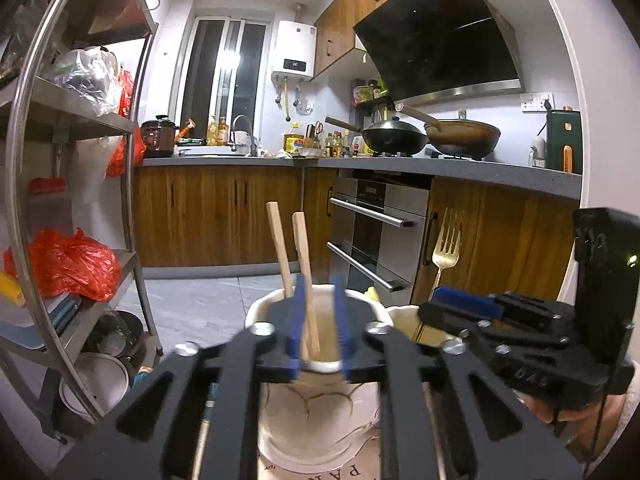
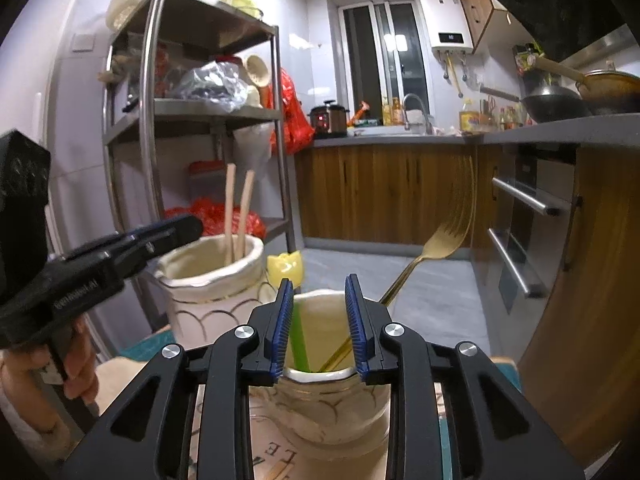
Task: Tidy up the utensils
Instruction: 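Drop the chopstick into the large cup with left while right releases green utensil into small cup, then grasp the yellow-green plastic utensil with right while left moves toward the chopsticks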
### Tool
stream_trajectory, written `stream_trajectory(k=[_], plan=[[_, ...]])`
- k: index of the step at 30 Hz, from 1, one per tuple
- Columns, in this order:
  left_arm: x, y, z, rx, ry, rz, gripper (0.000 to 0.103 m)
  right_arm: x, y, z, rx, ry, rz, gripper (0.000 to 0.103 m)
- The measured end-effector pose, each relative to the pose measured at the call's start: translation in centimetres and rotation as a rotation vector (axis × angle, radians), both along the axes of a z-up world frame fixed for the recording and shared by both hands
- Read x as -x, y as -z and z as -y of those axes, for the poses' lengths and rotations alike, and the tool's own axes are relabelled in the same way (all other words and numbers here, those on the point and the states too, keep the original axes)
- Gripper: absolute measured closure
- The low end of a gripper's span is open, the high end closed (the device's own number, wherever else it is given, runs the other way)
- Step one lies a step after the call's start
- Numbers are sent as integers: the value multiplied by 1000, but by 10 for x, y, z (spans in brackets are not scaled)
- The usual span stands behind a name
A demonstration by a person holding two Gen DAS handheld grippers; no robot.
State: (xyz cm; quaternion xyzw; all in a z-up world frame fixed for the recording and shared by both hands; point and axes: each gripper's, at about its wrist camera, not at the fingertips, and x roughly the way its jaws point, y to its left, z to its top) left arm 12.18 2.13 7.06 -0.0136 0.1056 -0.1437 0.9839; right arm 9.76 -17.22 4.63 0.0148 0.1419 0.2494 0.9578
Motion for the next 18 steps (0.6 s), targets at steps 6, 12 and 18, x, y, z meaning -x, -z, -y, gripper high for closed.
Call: stream_trajectory(k=[6,12,18], plan=[[15,4,-7,8,-24,8,54,20,-9,13,-38,19,33,41],[29,11,-13,22,-61,1,29,39,-12,31,-75,54,58,10],[49,14,-18,39,-123,28,5,52,-6,46,-96,94,42,6]])
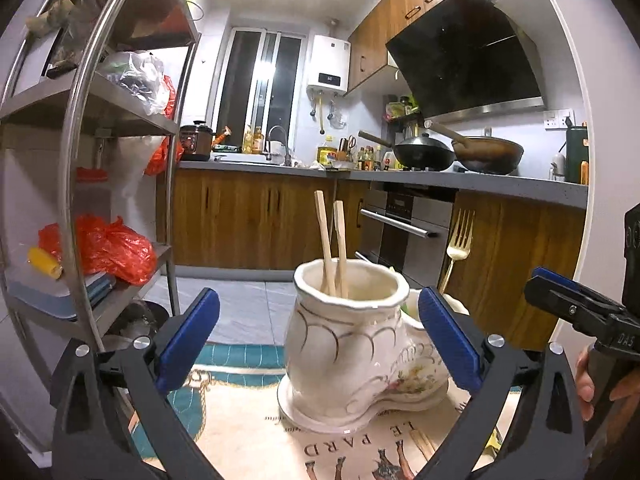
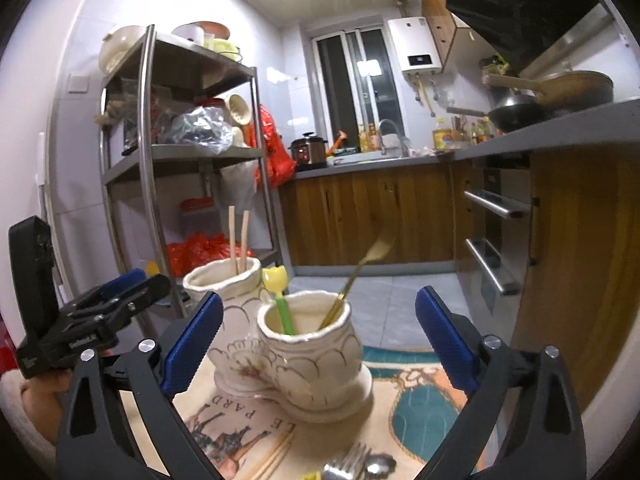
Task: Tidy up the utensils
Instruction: 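Grasp the yellow-green plastic utensil with right while left moves toward the chopsticks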
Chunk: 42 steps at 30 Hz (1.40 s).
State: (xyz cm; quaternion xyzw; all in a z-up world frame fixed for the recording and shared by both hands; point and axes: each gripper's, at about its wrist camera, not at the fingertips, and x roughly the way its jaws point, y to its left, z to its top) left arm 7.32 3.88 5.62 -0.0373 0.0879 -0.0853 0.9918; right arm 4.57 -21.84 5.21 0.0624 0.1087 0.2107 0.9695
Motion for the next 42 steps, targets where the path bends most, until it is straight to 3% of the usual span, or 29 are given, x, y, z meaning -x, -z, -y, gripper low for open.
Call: stream_trajectory(k=[13,27,31,37,40,42], plan=[[20,23,14,-44,27,-108,5,23,17,14,16,46,-57,5],[33,56,36,-71,124,-333,5,47,42,20,93,27,-179,5],[35,65,39,-73,147,-396,6,45,49,22,103,4,-284,5],[32,74,48,-136,153,-439,6,39,69,7,232,-23,-415,6],[27,81,50,-150,155,-484,6,39,76,2,253,-63,-449,10],[25,84,52,-161,158,-500,6,39,78,-2,260,-87,-465,25]])
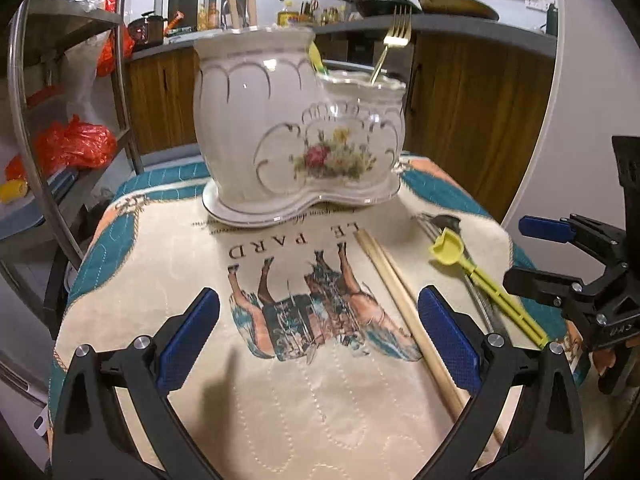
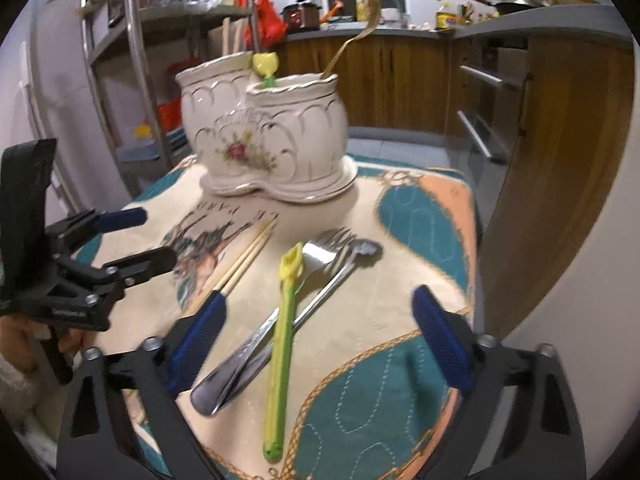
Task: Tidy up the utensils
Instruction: 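Grasp the yellow-green plastic utensil with right while left moves toward the chopsticks, then close the left tool on a wooden chopstick while right lifts the yellow-green utensil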
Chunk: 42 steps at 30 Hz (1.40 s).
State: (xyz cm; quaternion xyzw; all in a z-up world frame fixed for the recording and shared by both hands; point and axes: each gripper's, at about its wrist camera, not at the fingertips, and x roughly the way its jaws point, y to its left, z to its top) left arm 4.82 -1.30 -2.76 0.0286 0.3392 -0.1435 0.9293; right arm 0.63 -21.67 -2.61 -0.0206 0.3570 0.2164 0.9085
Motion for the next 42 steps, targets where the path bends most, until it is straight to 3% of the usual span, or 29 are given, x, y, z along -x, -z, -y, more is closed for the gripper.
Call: stream_trajectory(k=[5,9,13,17,24,31,34,35,42], plan=[[-1,3,2,-16,8,-22,6,1,3,-8,-1,-45,-36,58],[0,4,5,-27,20,-22,9,2,7,-15,10,-73,-50,71],[1,5,14,-32,67,-44,29,1,9,-20,37,-81,-55,78],[5,6,26,-34,123,-80,47,-1,9,-15,22,-75,-64,93],[5,11,32,-33,138,-118,63,-1,5,-12,3,-66,-39,94],[-1,11,50,-165,105,-120,68,-4,0,-3,-7,-24,-9,94],[-2,12,56,-187,118,-128,81,-3,-3,1,4,-19,12,94],[-2,11,56,-179,140,-138,92,-3,-4,2,11,-16,16,95],[-4,8,40,-221,152,-172,97,-11,-2,23,92,73,28,95]])
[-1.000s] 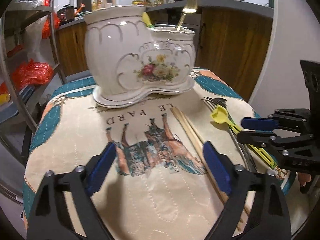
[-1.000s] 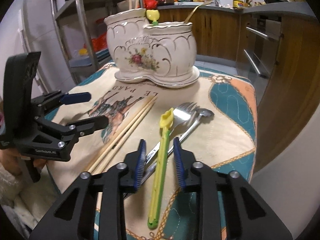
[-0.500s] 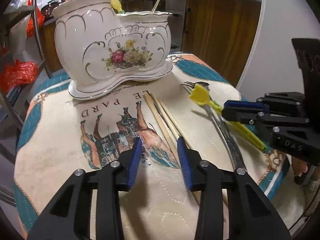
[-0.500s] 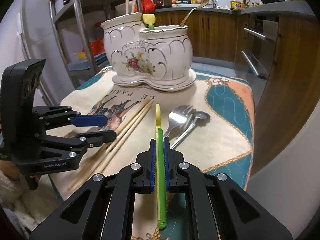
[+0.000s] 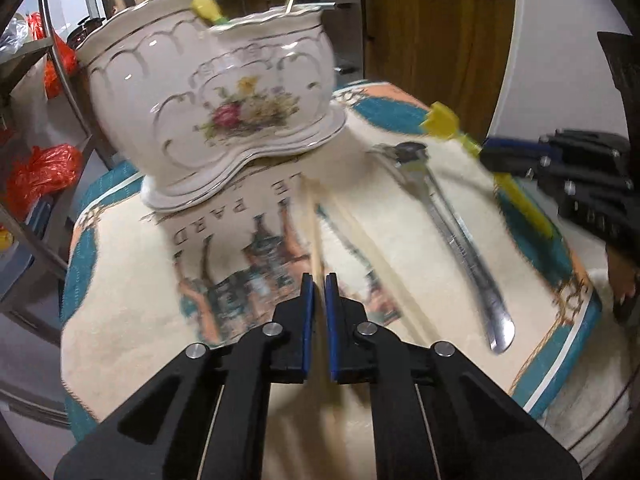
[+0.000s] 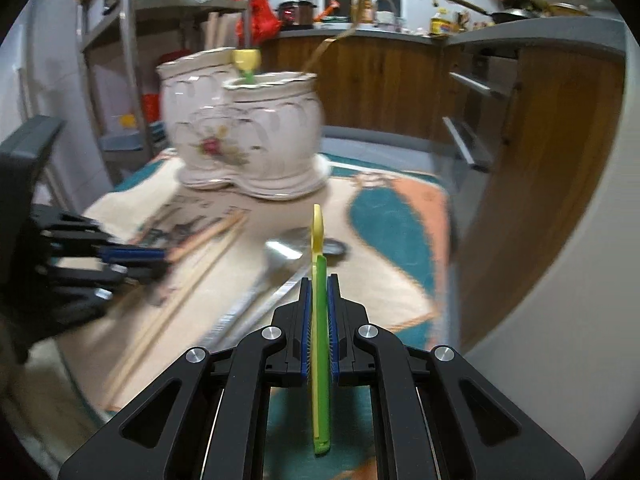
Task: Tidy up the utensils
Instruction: 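Close the left tool on a wooden chopstick while right lifts the yellow-green utensil, then carry the chopstick over the large cup with left while right carries utensil over small cup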
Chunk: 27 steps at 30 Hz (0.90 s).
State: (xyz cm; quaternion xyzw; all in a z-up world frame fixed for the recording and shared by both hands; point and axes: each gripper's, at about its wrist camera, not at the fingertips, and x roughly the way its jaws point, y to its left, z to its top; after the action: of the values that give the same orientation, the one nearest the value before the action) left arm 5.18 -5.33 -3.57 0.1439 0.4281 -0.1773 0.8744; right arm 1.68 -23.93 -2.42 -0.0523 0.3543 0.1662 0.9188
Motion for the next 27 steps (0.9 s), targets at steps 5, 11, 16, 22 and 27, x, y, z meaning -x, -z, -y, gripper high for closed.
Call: stream_trajectory(k=[5,11,16,22,27], plan=[[4,-2,-16,-44,23,-28,97,-3,9,-2,55,-8,-30,94],[3,-2,-29,-23,9,-57,96,-6,16,-3,73,-13,-66,92],[2,-1,-28,-22,1,-40,96,-9,18,-5,77,-9,-70,91],[-2,1,-38,72,-11,-50,95,-12,18,1,37,-13,-88,90],[0,3,-47,123,-9,-33,97,-10,12,1,30,-7,-59,92]])
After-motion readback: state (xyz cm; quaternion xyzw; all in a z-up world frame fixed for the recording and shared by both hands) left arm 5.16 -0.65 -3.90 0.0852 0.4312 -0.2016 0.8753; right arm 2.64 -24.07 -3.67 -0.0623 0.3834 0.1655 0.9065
